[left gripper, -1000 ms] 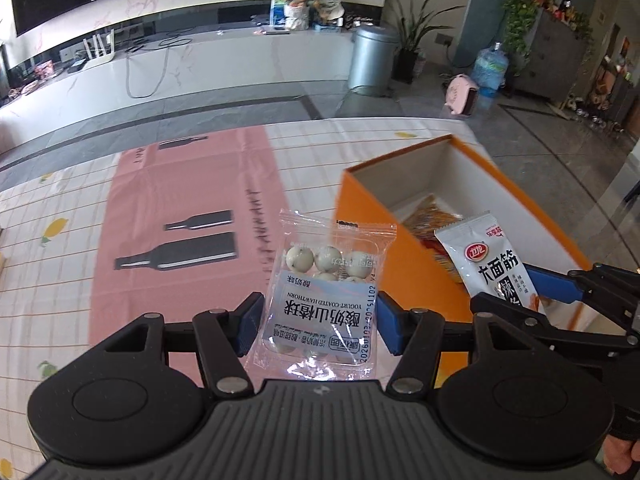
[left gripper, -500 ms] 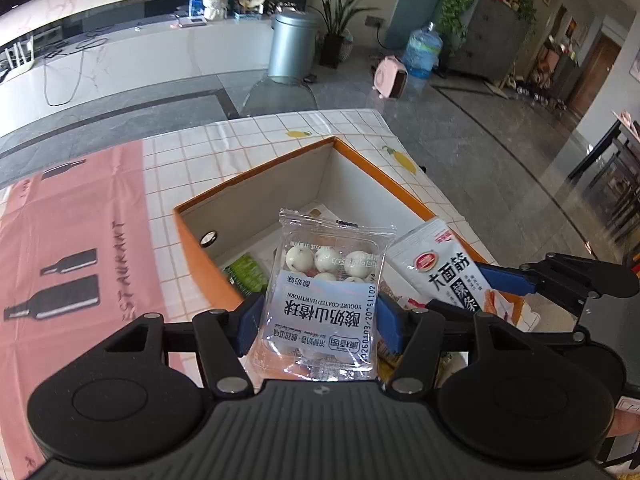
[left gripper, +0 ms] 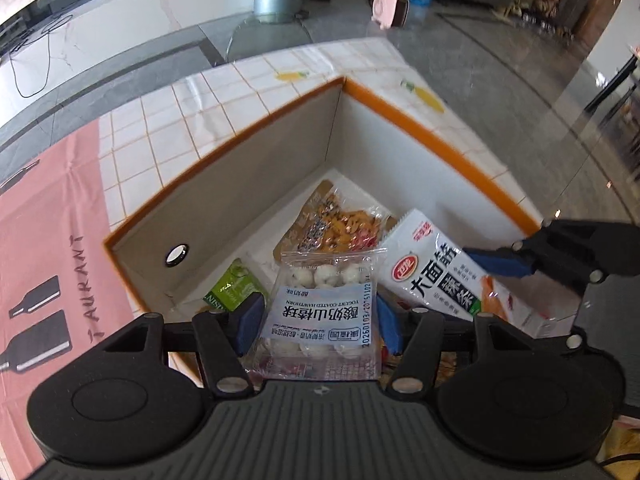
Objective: Organize snacks
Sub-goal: 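Carry the quail-egg pack with the left tool while the right tool carries the stick-snack bag into the box, then open the left tool to drop the quail-egg pack while the right tool drops the stick-snack bag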
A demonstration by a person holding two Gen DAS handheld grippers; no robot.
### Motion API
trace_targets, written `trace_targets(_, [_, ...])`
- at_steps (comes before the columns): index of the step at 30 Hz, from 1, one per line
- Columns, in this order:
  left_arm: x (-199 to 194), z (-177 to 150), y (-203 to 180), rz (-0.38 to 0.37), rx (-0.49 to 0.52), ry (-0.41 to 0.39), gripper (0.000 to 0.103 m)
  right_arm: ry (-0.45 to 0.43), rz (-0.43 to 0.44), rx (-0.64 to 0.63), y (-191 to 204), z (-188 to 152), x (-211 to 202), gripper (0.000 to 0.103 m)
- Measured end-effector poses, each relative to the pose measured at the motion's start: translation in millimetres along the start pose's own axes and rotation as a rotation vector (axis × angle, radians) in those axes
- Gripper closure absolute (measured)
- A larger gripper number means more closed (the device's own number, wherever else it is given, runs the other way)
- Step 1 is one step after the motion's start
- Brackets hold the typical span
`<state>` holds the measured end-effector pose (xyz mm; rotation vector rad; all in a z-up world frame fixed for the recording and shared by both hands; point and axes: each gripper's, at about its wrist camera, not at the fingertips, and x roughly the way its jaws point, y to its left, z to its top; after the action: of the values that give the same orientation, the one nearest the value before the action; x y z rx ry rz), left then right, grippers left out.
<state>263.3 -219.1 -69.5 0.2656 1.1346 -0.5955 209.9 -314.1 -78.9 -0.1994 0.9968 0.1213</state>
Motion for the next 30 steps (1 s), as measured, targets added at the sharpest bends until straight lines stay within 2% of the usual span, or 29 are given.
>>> trace_targets(4, [11.5,2.0,-5.4,0.045,0.060,0.001,0.035,0.032,0.001,-0.027,1.7,3.0,9.4,0.057])
trace_targets(7, [17.5,4.9,-3.7,0.018,0.050,0.021,0.035,0.052,0.002,-0.034,0.6,6.7,16.7,0.057])
trace_targets(11, [20.1,5.8,-5.8,0.042,0.082,0.020,0.034,0.069,0.005,-0.027,0.1,7.8,18.8,0.056])
trace_targets(14, [20.9,6.5,-5.2,0.032,0.090,0.025,0.033,0.079,0.006,-0.018,-1.1,10.9,20.6,0.054])
trace_targets(19, [11.0,6.1,-5.8,0.025,0.101,-0.024,0.023,0.088,0.003,-0.026,2.3,15.1,18.2,0.050])
trace_targets(20, [7.7,5.9,-6.1,0.023,0.102,-0.035,0.022,0.087,0.005,-0.022,2.6,16.3,15.7,0.047])
trace_targets(22, [-0.5,4.9,-7.1,0.022,0.103,-0.047,0.022,0.077,0.004,-0.007,2.3,18.3,9.9,0.031])
trace_targets(27, [-33.1,-0.1,-9.2,0.031,0.103,-0.108,0.022,0.047,0.002,0.021,4.9,21.6,-17.4,0.030])
trace_targets(30, [-59.1,-8.0,-11.8,0.047,0.102,-0.170,0.022,0.018,-0.010,0.053,4.9,24.2,-38.9,0.026])
